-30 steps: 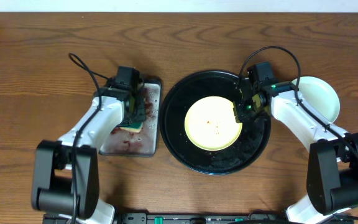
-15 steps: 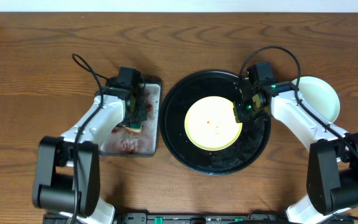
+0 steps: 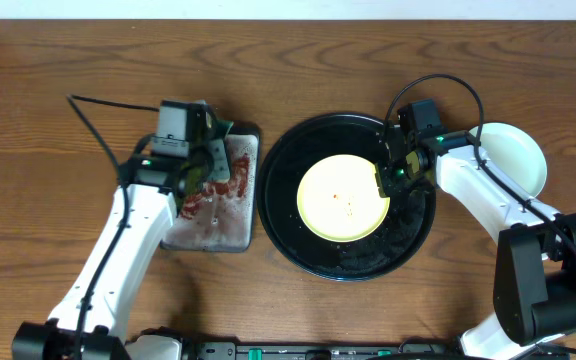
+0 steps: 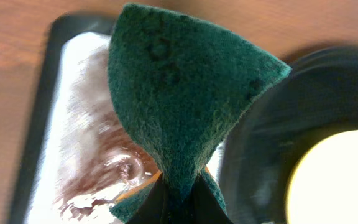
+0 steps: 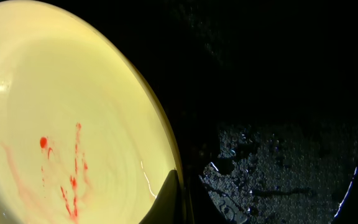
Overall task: Clean dirty plates on tray and stack at the side
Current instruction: 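Dip the sponge into the basin with the left gripper and lift it, then scrub the tilted yellow plate with the sponge in the left gripper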
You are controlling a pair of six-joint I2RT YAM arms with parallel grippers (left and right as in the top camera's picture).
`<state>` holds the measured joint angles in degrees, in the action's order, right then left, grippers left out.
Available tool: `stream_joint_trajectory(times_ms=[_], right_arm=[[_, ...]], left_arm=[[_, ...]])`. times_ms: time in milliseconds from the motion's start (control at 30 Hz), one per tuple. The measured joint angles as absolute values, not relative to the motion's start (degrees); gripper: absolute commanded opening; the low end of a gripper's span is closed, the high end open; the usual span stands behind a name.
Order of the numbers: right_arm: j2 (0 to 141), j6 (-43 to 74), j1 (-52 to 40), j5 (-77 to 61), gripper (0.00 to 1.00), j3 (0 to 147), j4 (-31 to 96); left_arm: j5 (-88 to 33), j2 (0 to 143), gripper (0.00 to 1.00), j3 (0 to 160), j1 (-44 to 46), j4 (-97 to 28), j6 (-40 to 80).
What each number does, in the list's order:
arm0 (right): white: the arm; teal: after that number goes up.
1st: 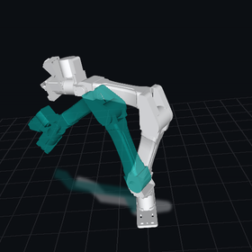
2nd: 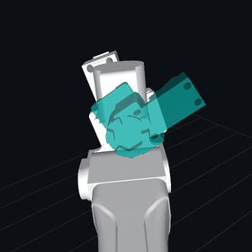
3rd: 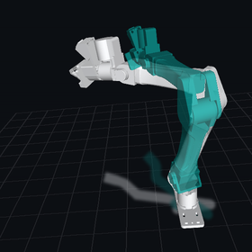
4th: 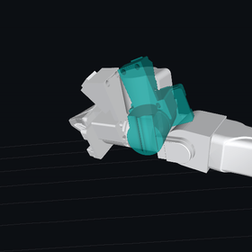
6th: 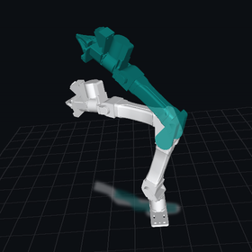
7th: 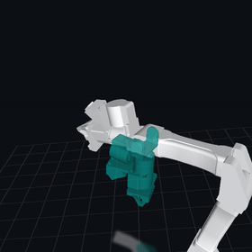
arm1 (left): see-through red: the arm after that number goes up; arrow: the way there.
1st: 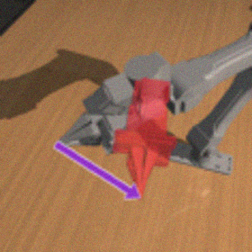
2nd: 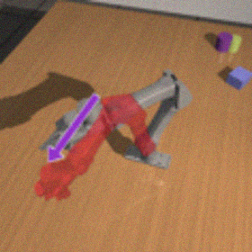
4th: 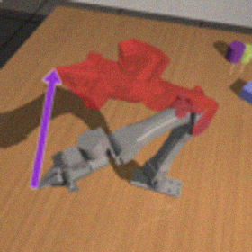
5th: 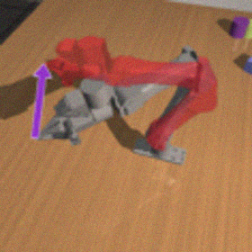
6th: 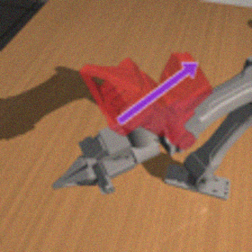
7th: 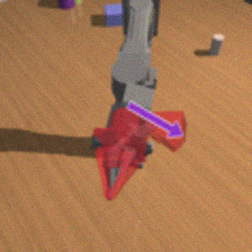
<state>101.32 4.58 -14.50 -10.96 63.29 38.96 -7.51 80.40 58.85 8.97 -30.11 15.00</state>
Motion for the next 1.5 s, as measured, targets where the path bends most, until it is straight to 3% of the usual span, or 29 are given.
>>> stream_joint_trajectory(times_ms=[433,667,1500], right_arm=[[101.3,4.6,-14.5,-10.9,0.01,63.3,38.9],[101.3,4.6,-14.5,-10.9,0.01,63.3,38.9],[101.3,4.6,-14.7,-10.9,0.01,63.3,39.3]], left_arm=[[-42.1,78.4,0.07,55.9,-10.6,-26.5,15.1],[-52.5,78.4,0.07,49.7,-17.8,-26.4,14.5],[-53.9,78.4,0.07,48.8,-17.6,-26.1,13.4]])
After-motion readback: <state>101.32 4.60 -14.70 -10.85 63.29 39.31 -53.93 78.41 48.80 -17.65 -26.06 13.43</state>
